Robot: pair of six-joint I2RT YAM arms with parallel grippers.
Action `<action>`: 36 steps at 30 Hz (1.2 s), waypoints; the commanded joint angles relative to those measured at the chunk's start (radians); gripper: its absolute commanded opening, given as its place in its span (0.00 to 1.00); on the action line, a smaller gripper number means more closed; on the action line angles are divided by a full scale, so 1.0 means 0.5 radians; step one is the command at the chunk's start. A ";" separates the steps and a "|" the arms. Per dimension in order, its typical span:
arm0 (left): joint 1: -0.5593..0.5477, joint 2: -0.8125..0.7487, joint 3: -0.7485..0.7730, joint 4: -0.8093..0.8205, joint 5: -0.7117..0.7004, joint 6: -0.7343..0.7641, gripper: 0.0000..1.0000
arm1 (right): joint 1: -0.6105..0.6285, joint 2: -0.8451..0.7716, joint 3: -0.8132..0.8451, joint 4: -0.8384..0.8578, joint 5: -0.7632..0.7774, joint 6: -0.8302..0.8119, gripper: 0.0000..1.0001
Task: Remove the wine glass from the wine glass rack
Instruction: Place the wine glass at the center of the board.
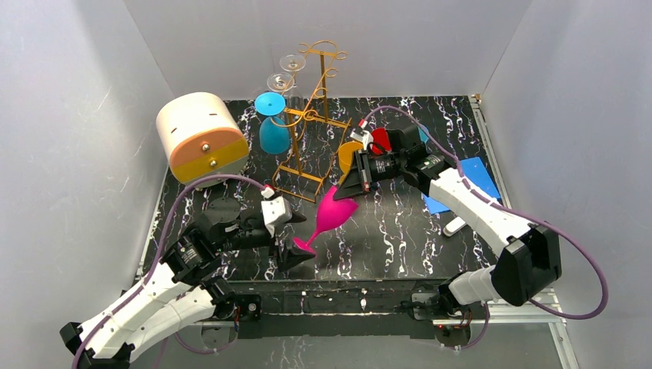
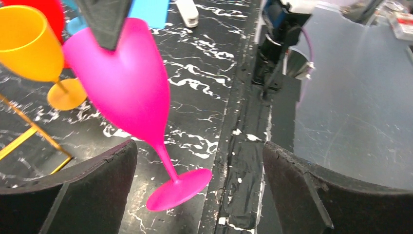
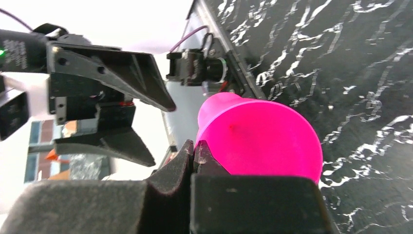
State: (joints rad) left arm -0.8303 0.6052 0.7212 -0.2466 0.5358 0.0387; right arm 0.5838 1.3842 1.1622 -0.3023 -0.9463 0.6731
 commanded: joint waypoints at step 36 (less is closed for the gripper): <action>0.005 0.081 0.226 -0.688 -2.168 -1.221 0.98 | 0.003 -0.457 -0.072 -0.658 2.746 -0.451 0.01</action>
State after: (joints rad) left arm -0.8276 0.6445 0.8009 -0.5640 -0.5209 -0.5617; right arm 0.5838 1.1572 1.1011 -0.6369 0.2481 0.4808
